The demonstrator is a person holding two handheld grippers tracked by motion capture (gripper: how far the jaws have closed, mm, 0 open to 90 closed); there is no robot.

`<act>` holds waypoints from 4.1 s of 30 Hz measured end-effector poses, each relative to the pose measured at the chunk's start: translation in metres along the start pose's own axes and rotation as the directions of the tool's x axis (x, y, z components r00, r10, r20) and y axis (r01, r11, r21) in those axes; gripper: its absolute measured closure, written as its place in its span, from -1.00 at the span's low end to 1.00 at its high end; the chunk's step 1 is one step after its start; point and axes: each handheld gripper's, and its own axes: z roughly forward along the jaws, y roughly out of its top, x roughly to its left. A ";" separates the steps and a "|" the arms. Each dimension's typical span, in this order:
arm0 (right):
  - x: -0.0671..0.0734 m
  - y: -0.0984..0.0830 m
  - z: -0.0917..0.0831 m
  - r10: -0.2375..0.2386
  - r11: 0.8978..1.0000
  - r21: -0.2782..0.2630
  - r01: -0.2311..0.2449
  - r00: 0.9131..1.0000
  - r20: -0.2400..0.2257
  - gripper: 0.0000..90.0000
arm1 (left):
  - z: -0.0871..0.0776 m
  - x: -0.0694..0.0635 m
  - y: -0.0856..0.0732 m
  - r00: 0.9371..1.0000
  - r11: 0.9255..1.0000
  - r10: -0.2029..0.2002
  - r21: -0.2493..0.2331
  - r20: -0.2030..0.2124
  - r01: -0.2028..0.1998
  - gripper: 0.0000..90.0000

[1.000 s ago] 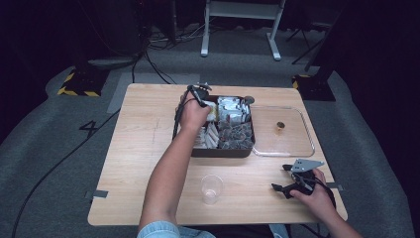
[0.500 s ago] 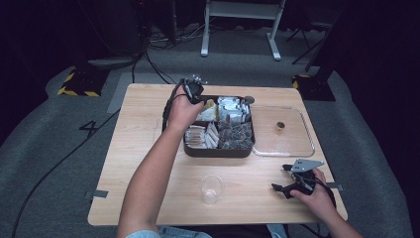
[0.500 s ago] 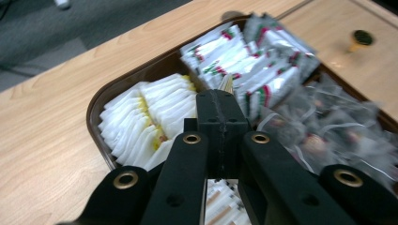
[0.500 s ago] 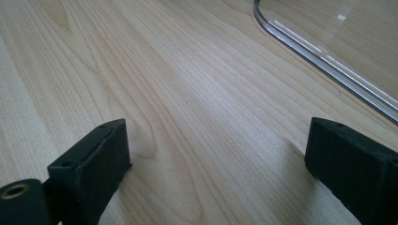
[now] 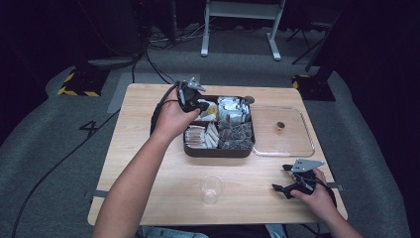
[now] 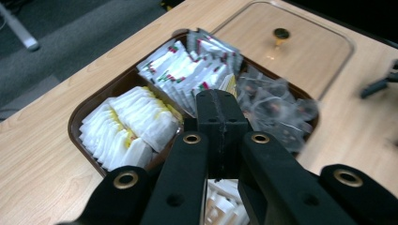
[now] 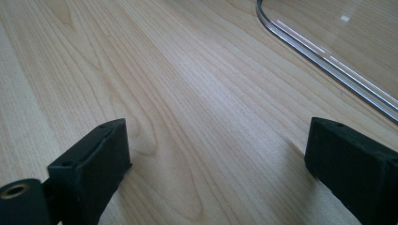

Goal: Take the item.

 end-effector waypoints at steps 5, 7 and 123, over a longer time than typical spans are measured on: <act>0.000 0.000 0.000 -0.002 1.000 0.000 0.002 1.000 -0.002 -0.85 | -0.019 -0.010 -0.006 0.999 0.999 0.034 -0.015 0.034 -0.034 1.00; 0.000 0.000 0.000 -0.003 1.000 0.000 0.003 1.000 -0.003 -0.85 | -0.025 -0.013 -0.009 0.998 0.999 0.045 -0.029 0.050 -0.043 1.00; 0.000 0.000 0.000 0.001 1.000 -0.001 -0.001 1.000 0.000 -0.85 | -0.079 -0.042 -0.201 0.995 0.994 0.074 -0.091 0.060 -0.069 -0.29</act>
